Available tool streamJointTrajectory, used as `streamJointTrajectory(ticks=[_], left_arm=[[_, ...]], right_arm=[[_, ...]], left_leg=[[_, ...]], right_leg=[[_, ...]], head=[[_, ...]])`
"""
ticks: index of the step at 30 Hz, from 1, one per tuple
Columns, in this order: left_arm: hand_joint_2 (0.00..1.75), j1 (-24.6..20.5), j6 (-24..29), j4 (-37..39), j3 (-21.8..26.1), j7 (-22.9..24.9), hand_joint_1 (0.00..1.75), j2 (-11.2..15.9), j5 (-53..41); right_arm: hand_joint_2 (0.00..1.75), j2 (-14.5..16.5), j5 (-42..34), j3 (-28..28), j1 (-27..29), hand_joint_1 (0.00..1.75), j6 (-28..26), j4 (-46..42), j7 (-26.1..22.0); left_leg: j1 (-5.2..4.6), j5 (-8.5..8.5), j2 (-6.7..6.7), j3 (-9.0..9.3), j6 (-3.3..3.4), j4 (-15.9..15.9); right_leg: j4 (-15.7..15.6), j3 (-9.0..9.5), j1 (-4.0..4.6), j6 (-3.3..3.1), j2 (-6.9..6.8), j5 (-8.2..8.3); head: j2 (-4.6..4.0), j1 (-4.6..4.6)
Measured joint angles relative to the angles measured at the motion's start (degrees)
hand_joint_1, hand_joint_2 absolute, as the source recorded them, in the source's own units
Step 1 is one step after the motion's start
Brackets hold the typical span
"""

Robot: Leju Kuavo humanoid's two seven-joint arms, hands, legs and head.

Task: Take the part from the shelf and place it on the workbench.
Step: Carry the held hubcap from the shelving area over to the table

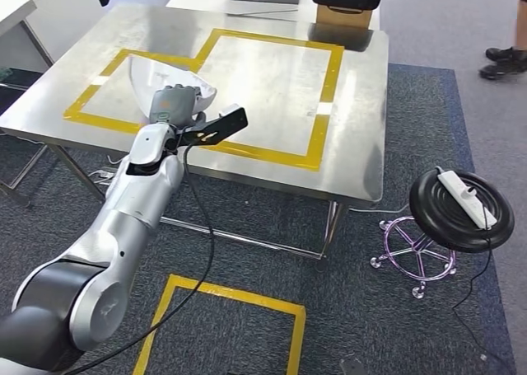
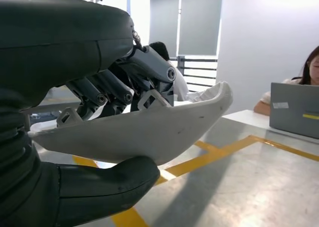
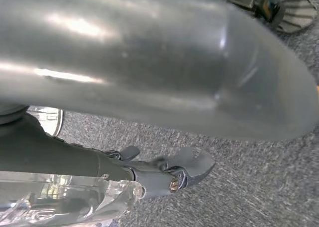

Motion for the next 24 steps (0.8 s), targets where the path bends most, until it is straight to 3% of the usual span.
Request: streamJointTrajectory(ticks=[2,4,6,9,10,11,12,14,16,19,21,22,24], left_arm=[[1.75,-0.07,-0.03,0.0,-0.02,-0.04,1.75,-0.03,0.0],[1.75,-0.04,-0.05,-0.01,-0.03,-0.06,1.75,0.02,0.0],[1.75,-0.07,-0.05,-0.04,-0.03,-0.06,1.75,0.04,0.0],[1.75,-0.03,-0.08,-0.07,-0.04,-0.09,1.75,-0.04,0.0],[1.75,0.02,-0.1,-0.07,-0.04,-0.1,1.75,-0.05,0.0],[1.75,0.07,-0.12,-0.07,-0.04,-0.1,1.75,-0.05,0.0],[1.75,0.11,-0.14,-0.07,-0.04,-0.1,1.75,-0.05,0.0],[1.75,0.06,-0.15,-0.08,-0.04,-0.1,1.75,-0.07,0.0],[1.75,-0.16,-0.15,-0.09,-0.05,-0.1,1.75,-0.08,0.0],[1.75,-0.25,-0.17,-0.1,-0.07,-0.1,1.75,-0.07,0.0],[1.75,-0.29,-0.16,-0.21,-0.07,-0.1,1.75,0.01,0.0],[1.75,-0.32,-0.16,-0.27,-0.07,-0.1,1.75,0.05,0.0],[1.75,-0.16,-0.19,-0.31,-0.07,-0.11,1.75,0.14,0.0]], right_arm=[[0.0,0.03,0.01,0.0,-0.04,0.0,0.02,0.0,-0.01],[0.0,0.04,0.01,0.0,0.01,0.0,0.02,0.0,-0.01],[0.0,0.06,0.01,0.0,0.08,0.0,0.02,0.01,-0.03],[0.0,0.08,0.02,0.0,0.09,0.0,0.02,0.01,-0.08],[0.0,0.08,0.03,0.0,0.14,0.0,0.03,0.0,-0.08],[0.0,0.08,0.03,0.0,0.19,0.0,0.03,0.0,-0.08],[0.0,0.08,0.03,0.01,0.24,0.0,0.04,0.0,-0.08],[0.0,0.08,0.03,0.01,0.25,0.0,0.05,0.01,-0.08],[0.0,0.09,0.03,0.02,0.17,0.0,0.07,0.01,-0.08],[0.0,0.1,0.03,0.02,0.14,0.0,0.1,0.0,-0.08],[0.0,0.1,0.03,0.02,0.14,0.0,0.1,0.0,-0.09],[0.0,0.1,0.03,0.02,0.09,0.0,0.07,0.0,-0.09],[0.0,0.1,0.03,0.02,0.0,0.0,0.0,0.0,-0.1]], left_leg=[[-0.15,0.07,0.0,1.22,0.4,-2.7],[-0.1,-0.32,-0.08,1.44,0.95,-3.04],[0.1,-0.57,-0.12,1.92,1.56,-3.15],[0.1,-1.16,-0.18,2.68,2.09,-3.16],[0.08,-1.38,-0.19,2.95,2.1,-3.16],[0.08,-1.63,-0.21,3.27,2.05,-3.16],[0.08,-1.91,-0.22,3.65,1.97,-3.16],[0.09,-2.57,-0.25,4.59,1.65,-3.17],[-0.02,-3.13,-0.3,5.13,1.11,-3.16],[0.03,-3.45,-0.33,5.25,0.2,-3.42],[0.08,-4.57,-0.23,4.64,-0.31,-2.05],[0.07,-5.84,-0.19,3.37,-0.46,0.39],[0.04,-8.9,-0.15,-0.99,-0.64,8.11]], right_leg=[[0.16,-0.03,0.17,0.47,0.07,-0.4],[0.13,-0.03,0.08,0.94,0.03,-0.7],[2.71,-1.12,-0.01,1.61,-0.26,-2.03],[13.47,-6.92,-0.24,2.35,-0.54,-5.93],[15.99,-8.66,-0.27,2.42,-0.54,-6.34],[16.53,-9.47,-0.29,2.4,-0.54,-5.7],[15.0,-9.2,-0.3,2.33,-0.55,-4.13],[7.23,-5.96,-0.29,2.05,-0.56,0.42],[1.17,-2.95,-0.16,1.66,-0.52,2.5],[0.05,-2.24,0.1,0.77,-0.4,2.19],[-0.36,-1.84,-0.01,0.0,-0.4,2.2],[-0.55,-1.59,-0.11,-0.35,-0.43,2.16],[-0.63,-1.33,-0.15,-0.83,-0.48,1.9]], head=[[0.0,0.06],[0.0,0.04],[0.0,0.22],[0.0,0.4],[0.0,0.39],[0.0,0.4],[0.0,0.39],[0.0,0.4],[0.0,0.38],[0.0,0.29],[0.0,0.16],[0.0,0.07],[0.0,-0.05]])
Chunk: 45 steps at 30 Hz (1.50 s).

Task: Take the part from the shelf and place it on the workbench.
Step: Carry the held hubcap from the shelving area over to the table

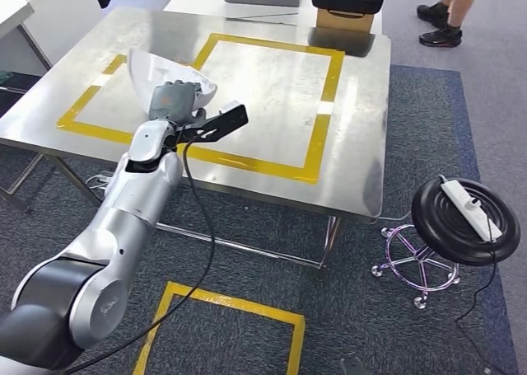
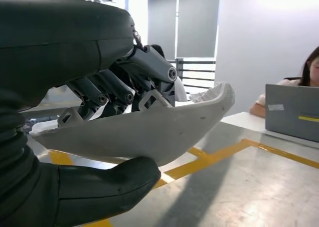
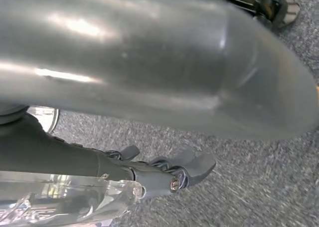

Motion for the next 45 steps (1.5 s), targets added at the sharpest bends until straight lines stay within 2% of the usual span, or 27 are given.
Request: streamJointTrajectory(ticks=[1,2,3,5,6,7,9,11,12,14,16,17,18,19,21,23,26,27,30,35,45], left_arm=[[1.75,0.23,-0.03,0.0,0.0,-0.01,1.75,0.05,0.0],[1.75,0.46,-0.07,0.0,0.0,-0.01,1.75,0.11,0.0],[1.75,0.61,-0.1,0.0,0.0,-0.01,1.75,0.17,0.0],[1.75,0.54,-0.19,0.0,0.0,-0.01,1.75,0.21,0.0],[1.75,0.37,-0.23,0.0,0.0,-0.01,1.75,0.2,0.0],[1.75,0.22,-0.29,0.0,-0.01,-0.01,1.75,0.19,0.0],[1.75,0.09,-0.39,0.0,-0.02,-0.01,1.75,0.14,0.0],[1.75,0.09,-0.42,0.0,-0.01,0.01,1.75,0.17,0.0],[1.75,0.04,-0.41,0.0,-0.01,0.02,1.75,0.18,0.0],[1.75,-0.07,-0.39,0.01,-0.02,0.03,1.75,0.12,0.0],[1.75,-0.05,-0.36,0.02,-0.02,0.03,1.75,0.07,0.0],[1.75,0.0,-0.37,0.02,-0.03,0.03,1.75,0.07,0.0],[1.75,0.03,-0.38,0.02,-0.04,0.03,1.75,0.07,0.0],[1.75,0.05,-0.41,0.02,-0.06,-0.01,1.75,0.07,0.0],[1.75,-0.09,-0.55,0.05,-0.1,-0.36,1.75,0.07,0.0],[1.75,-0.3,-1.0,0.19,-0.12,-1.29,1.75,0.12,0.0],[1.75,-0.38,-1.75,1.05,-0.26,-3.2,1.75,0.43,0.0],[1.75,-0.42,-1.87,1.52,-0.38,-3.85,1.75,0.53,0.0],[1.75,-0.6,-2.13,3.15,-0.85,-5.97,1.75,0.87,0.05],[1.75,-0.83,-2.34,5.4,-1.08,-7.51,1.75,1.55,0.13],[1.75,-0.88,-2.41,8.12,-1.39,-8.91,1.75,4.21,0.07]], right_arm=[[0.0,0.0,0.0,0.0,-0.02,0.0,-0.02,0.0,0.01],[0.0,0.0,0.0,0.0,-0.01,0.0,-0.01,0.0,0.01],[0.0,0.0,0.01,0.0,0.01,0.0,0.05,0.0,0.01],[0.0,0.02,0.07,0.01,0.01,0.0,0.16,0.0,0.01],[0.0,0.03,0.11,0.01,-0.04,0.0,0.21,0.0,0.01],[0.0,0.04,0.14,0.02,-0.1,0.0,0.22,0.0,0.01],[0.0,0.04,0.16,0.02,-0.22,0.0,0.26,0.0,0.02],[0.0,0.04,0.17,0.03,-0.21,0.0,0.28,0.0,0.02],[0.0,0.05,0.17,0.03,-0.22,0.0,0.29,0.01,0.02],[0.0,0.06,0.19,0.05,-0.32,0.0,0.3,0.01,0.02],[0.0,0.07,0.2,0.08,-0.41,0.0,0.3,0.01,0.02],[0.0,0.07,0.21,0.08,-0.38,0.0,0.3,0.01,0.02],[0.0,0.07,0.21,0.09,-0.34,0.0,0.3,0.01,0.02],[0.0,0.07,0.22,0.1,-0.33,0.0,0.3,0.01,0.02],[0.0,0.07,0.24,0.21,-0.4,0.0,0.32,0.0,0.02],[0.0,0.07,0.27,0.35,-0.5,0.0,0.56,0.0,0.02],[0.0,0.07,0.31,0.4,-0.48,0.0,0.91,0.0,0.02],[0.0,0.07,0.32,0.41,-0.47,0.0,0.93,0.0,0.02],[0.0,0.07,0.35,0.46,-0.47,0.0,1.01,0.0,0.02],[0.0,0.07,0.39,0.58,-0.46,0.0,1.14,0.0,0.02],[0.0,0.07,0.76,1.04,-0.48,0.0,1.69,0.01,-0.35]], left_leg=[[0.01,-0.77,0.0,-2.19,-0.06,3.4],[0.02,-0.48,0.01,-3.57,-0.09,5.0],[0.04,0.95,0.02,-3.9,-0.08,4.47],[0.07,5.7,0.12,-1.36,-0.03,-2.15],[0.08,7.48,0.17,0.51,0.01,-6.14],[0.06,8.44,0.17,1.89,0.19,-8.97],[-0.1,8.36,0.08,2.96,0.79,-11.19],[-0.09,8.18,0.02,2.98,1.54,-11.2],[0.0,8.12,0.0,3.15,1.86,-11.23],[0.11,7.93,-0.04,3.56,2.37,-11.27],[0.05,7.68,-0.06,3.84,2.63,-11.26],[0.01,7.54,-0.07,3.97,2.66,-11.26],[-0.01,7.37,-0.08,4.15,2.63,-11.25],[-0.02,7.18,-0.1,4.39,2.56,-11.25],[-0.07,6.74,-0.14,4.91,2.25,-11.23],[-0.24,6.38,-0.2,5.1,1.93,-11.13],[-0.37,6.33,-0.17,5.12,2.25,-11.27],[-0.35,6.44,-0.12,5.16,2.26,-11.47],[-0.34,6.7,0.01,5.23,1.77,-11.99],[-0.29,6.9,0.04,5.19,1.16,-12.18],[-0.33,7.01,0.03,5.17,1.08,-12.15]], right_leg=[[0.0,0.12,0.0,-0.13,0.02,-0.15],[0.01,0.25,0.0,-0.17,0.07,-0.3],[0.02,0.46,-0.01,-0.13,0.14,-0.49],[0.05,1.05,-0.03,0.26,0.27,-0.98],[0.28,1.23,0.1,0.57,0.32,-1.34],[0.46,1.3,0.2,0.85,0.34,-1.63],[0.69,1.25,0.36,1.34,0.38,-2.04],[0.65,1.26,0.23,1.78,0.33,-2.33],[1.6,0.86,0.19,2.09,0.22,-2.98],[6.82,-1.68,0.09,2.66,0.02,-5.46],[14.34,-5.84,-0.03,2.96,-0.06,-8.12],[16.59,-7.43,-0.04,2.98,-0.07,-8.37],[16.66,-7.95,-0.04,2.92,-0.07,-7.5],[14.66,-7.44,-0.04,2.81,-0.07,-5.66],[6.66,-3.94,0.0,2.52,-0.07,-1.21],[1.26,-1.32,0.01,2.39,-0.01,0.63],[0.19,-0.9,-0.02,2.58,0.23,0.66],[0.21,-0.98,0.02,2.48,0.32,0.66],[0.22,-1.21,0.08,2.03,0.5,0.72],[0.27,-1.33,0.16,1.67,0.52,0.79],[0.26,-1.26,0.1,1.5,0.44,1.03]], head=[[0.0,0.0],[0.0,-0.03],[0.0,-0.08],[0.0,-0.13],[0.0,-0.16],[0.0,-0.1],[0.0,-0.08],[0.0,-0.12],[0.0,0.02],[0.0,0.29],[0.0,0.43],[0.0,0.42],[0.0,0.41],[0.0,0.41],[0.0,0.41],[0.0,0.35],[0.0,0.26],[0.0,0.26],[0.0,0.25],[0.0,0.28],[0.0,0.29]])
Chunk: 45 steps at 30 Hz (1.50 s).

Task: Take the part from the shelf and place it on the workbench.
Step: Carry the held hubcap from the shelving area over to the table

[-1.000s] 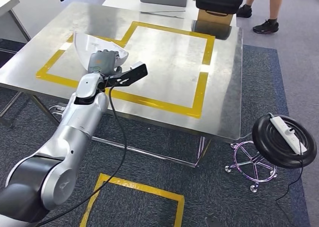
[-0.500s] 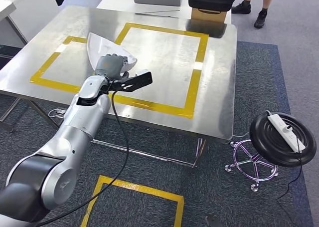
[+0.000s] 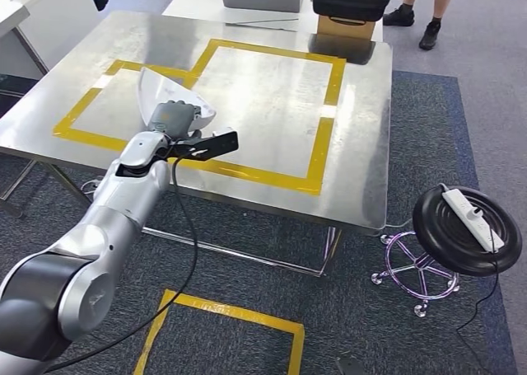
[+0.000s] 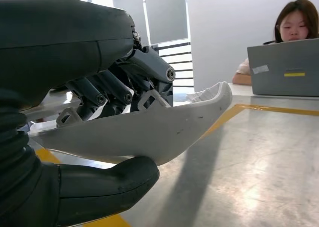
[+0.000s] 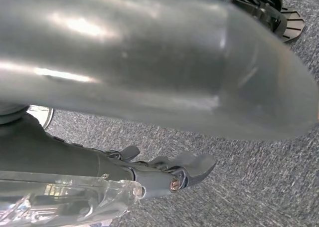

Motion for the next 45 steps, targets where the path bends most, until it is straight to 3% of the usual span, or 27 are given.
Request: streamJointTrajectory(ticks=[7,25,37,45], left_arm=[[1.75,0.01,0.49,1.55,-0.05,-0.02,1.75,1.58,0.0],[1.75,0.03,0.95,3.05,-0.09,0.14,1.75,2.64,0.0],[1.75,1.42,4.54,3.82,0.3,1.54,1.75,8.45,0.0],[1.75,2.15,6.3,3.8,0.91,-1.63,1.75,8.91,0.45]], right_arm=[[0.0,0.02,0.01,0.3,-0.01,0.0,0.09,0.0,-0.17],[0.0,0.14,0.01,0.36,0.03,0.0,-0.67,0.01,-0.44],[0.0,0.61,0.0,0.44,0.38,0.0,-1.29,0.02,-0.92],[0.0,0.72,-0.19,0.82,0.56,0.0,-1.26,0.02,-1.2]], left_leg=[[-0.01,0.02,0.0,0.0,0.01,0.01],[-0.01,0.02,0.0,0.0,0.0,0.01],[0.01,0.08,-0.01,-0.02,-0.09,0.0],[-0.01,0.08,-0.02,-0.02,-0.09,0.02]], right_leg=[[0.0,0.0,-0.01,0.0,-0.02,0.01],[0.0,-0.01,-0.01,-0.01,-0.02,0.01],[0.01,-0.03,0.04,-0.03,-0.03,0.0],[-0.01,-0.01,0.0,-0.04,-0.05,0.03]], head=[[0.0,-0.01],[0.0,-0.01],[0.0,-0.01],[0.0,0.0]])
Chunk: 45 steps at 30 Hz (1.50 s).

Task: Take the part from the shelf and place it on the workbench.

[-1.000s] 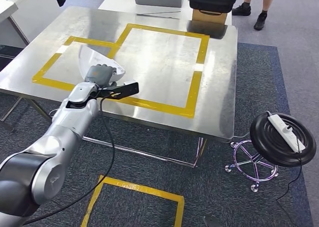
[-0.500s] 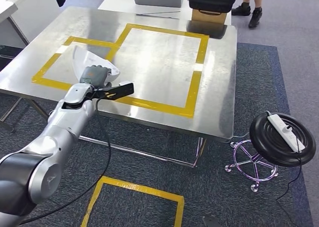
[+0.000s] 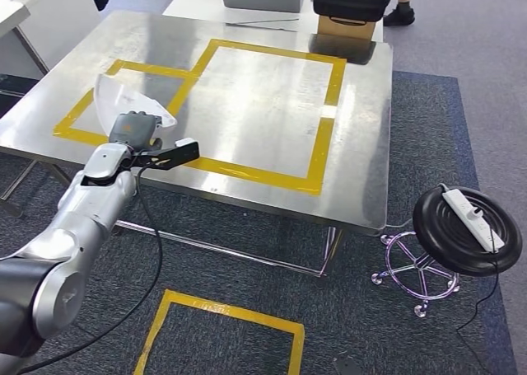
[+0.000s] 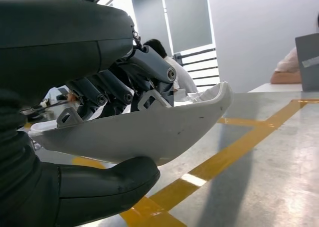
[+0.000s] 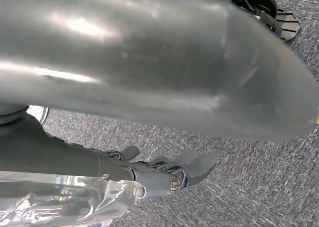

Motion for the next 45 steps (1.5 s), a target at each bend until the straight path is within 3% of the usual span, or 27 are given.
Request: streamJointTrajectory(ticks=[7,21,26,30,32,35,36,37,38,40,42,45], left_arm=[[1.75,-0.1,-0.65,-0.15,0.76,-1.82,1.75,-1.28,-0.11],[1.75,-1.24,-1.48,-0.27,0.6,1.53,1.75,-2.19,-0.45],[1.75,-1.55,-1.48,-0.36,0.41,2.81,1.75,-2.2,-0.45],[1.75,-1.86,-1.47,-0.63,0.3,3.15,1.75,-2.22,-0.45],[1.75,-2.12,-1.46,-0.83,0.12,3.36,1.75,-2.31,-0.45],[1.75,-2.38,-1.48,-0.87,-0.25,3.73,1.75,-2.49,-0.46],[1.75,-2.38,-1.48,-0.87,-0.37,3.86,1.75,-2.53,-0.47],[1.75,-2.38,-1.48,-0.87,-0.47,3.99,1.75,-2.55,-0.48],[1.75,-2.38,-1.48,-0.87,-0.55,4.12,1.75,-2.57,-0.48],[1.75,-2.5,-1.47,-0.91,-0.61,4.32,1.75,-2.6,-0.48],[1.75,-2.81,-1.46,-0.95,-0.62,4.45,1.75,-2.56,-0.49],[1.75,-2.97,-1.47,-0.97,-0.82,4.7,1.75,-2.69,-0.5]], right_arm=[[0.0,0.02,-0.42,0.23,0.08,0.0,-0.02,0.0,0.06],[0.0,0.08,-0.65,0.6,0.01,0.0,-0.07,0.0,0.1],[0.0,0.24,-0.76,0.69,-0.01,0.0,-0.07,0.0,0.11],[0.0,0.34,-0.77,0.85,-0.11,0.0,-0.09,-0.01,0.17],[0.0,0.38,-0.78,0.9,-0.2,0.0,-0.13,-0.01,0.19],[0.0,0.39,-0.8,0.91,-0.21,0.0,-0.19,0.0,0.19],[0.0,0.39,-0.81,0.91,-0.16,0.0,-0.2,0.0,0.19],[0.0,0.39,-0.81,0.91,-0.12,0.0,-0.21,0.0,0.19],[0.0,0.39,-0.81,0.91,-0.11,0.0,-0.21,0.0,0.19],[0.0,0.43,-0.81,0.92,-0.17,0.0,-0.24,0.01,0.19],[0.0,0.53,-0.84,0.92,-0.26,0.0,-0.26,0.03,0.21],[0.0,0.58,-0.89,0.91,-0.32,0.0,-0.29,0.04,0.33]], left_leg=[[0.0,0.0,0.0,0.0,0.0,0.0],[-0.13,-0.04,0.0,-0.02,0.06,0.09],[-0.35,-0.13,0.0,-0.11,0.41,0.31],[-0.15,-0.07,0.09,0.15,1.1,-0.12],[0.29,0.07,0.24,0.73,1.46,-0.6],[0.45,-0.43,0.34,1.31,1.5,-0.62],[0.53,-0.65,0.33,1.53,1.34,-0.6],[0.64,-0.89,0.29,1.82,1.12,-0.59],[0.79,-1.17,0.25,2.17,0.86,-0.57],[1.06,-1.98,0.19,2.97,0.05,-0.46],[1.19,-2.56,0.12,3.36,-0.79,-0.43],[1.58,-2.89,0.14,3.79,-1.87,-1.0]], right_leg=[[0.0,-0.01,0.0,-0.01,0.01,0.0],[-0.04,0.01,-0.13,0.07,0.02,0.08],[-0.06,0.01,-0.34,0.33,0.02,0.15],[-0.07,-0.1,-0.38,0.98,-0.04,-0.14],[3.05,-1.54,-0.4,1.51,-0.22,-1.84],[14.05,-6.99,-0.89,2.3,-0.45,-6.29],[15.95,-8.06,-1.03,2.49,-0.48,-6.58],[15.49,-7.95,-1.16,2.64,-0.5,-5.75],[12.95,-6.74,-1.29,2.76,-0.53,-4.1],[4.96,-2.46,-1.47,3.01,-0.6,-0.89],[0.54,0.14,-1.27,2.38,-0.45,-0.27],[0.24,0.57,-0.75,0.54,-0.18,-1.07]], head=[[0.0,-0.01],[0.0,-0.01],[0.0,-0.02],[0.0,-0.01],[0.0,0.11],[0.0,0.15],[0.0,0.15],[0.0,0.14],[0.0,0.14],[0.0,0.2],[0.0,0.19],[0.0,-0.02]])
